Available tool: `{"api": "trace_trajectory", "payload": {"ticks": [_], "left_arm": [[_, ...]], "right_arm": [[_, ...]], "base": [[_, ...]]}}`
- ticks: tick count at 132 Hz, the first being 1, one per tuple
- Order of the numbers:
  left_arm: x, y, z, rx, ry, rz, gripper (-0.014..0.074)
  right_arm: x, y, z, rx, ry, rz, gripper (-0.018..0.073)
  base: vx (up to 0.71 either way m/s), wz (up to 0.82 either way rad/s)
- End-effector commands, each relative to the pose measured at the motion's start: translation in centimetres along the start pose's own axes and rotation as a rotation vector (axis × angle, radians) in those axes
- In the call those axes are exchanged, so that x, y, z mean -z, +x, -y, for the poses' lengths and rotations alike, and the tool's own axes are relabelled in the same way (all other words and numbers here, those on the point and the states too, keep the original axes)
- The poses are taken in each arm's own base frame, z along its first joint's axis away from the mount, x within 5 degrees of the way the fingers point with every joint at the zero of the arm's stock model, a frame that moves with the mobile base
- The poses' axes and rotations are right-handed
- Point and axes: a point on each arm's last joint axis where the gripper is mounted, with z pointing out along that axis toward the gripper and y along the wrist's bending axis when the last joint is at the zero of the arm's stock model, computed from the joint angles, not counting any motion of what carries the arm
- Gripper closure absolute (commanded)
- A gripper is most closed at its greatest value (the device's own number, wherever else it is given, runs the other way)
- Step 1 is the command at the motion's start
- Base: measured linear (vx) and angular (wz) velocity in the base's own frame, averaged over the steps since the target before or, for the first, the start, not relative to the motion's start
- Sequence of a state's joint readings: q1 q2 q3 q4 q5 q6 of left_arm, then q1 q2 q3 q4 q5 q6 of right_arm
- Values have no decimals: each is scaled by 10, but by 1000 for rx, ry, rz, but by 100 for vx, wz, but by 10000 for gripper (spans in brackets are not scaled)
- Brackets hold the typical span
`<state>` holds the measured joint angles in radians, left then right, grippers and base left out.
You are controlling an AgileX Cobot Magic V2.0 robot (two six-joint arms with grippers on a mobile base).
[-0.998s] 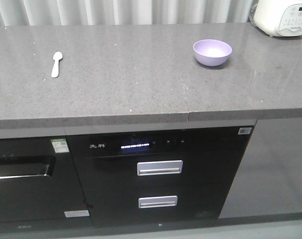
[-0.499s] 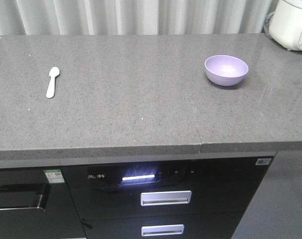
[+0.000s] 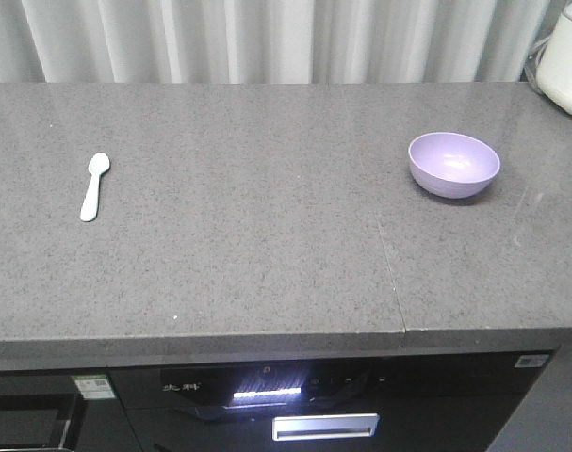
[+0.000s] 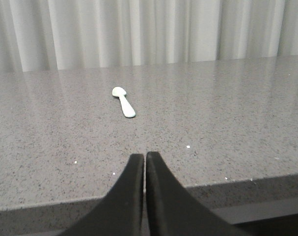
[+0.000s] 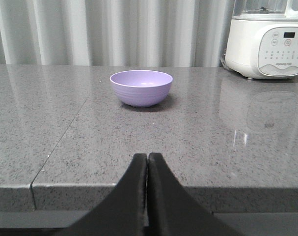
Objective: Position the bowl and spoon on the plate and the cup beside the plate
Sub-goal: 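Approach the counter edge, bringing the spoon and bowl within reach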
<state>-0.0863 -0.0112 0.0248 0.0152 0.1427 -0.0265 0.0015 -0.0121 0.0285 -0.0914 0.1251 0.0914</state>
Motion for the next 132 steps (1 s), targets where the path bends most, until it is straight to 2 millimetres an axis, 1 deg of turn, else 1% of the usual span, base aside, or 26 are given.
{"api": "trace_trajectory", "payload": {"ticks": [1,132], "left_arm": [[1,-3,1,6,9,74,603],[1,-3,1,6,9,74,603]], "right_arm": [[0,-5,-1,12,-6,75,560],[0,-5,-1,12,-6,75,560]], "base": [[12,2],[8,1]]}}
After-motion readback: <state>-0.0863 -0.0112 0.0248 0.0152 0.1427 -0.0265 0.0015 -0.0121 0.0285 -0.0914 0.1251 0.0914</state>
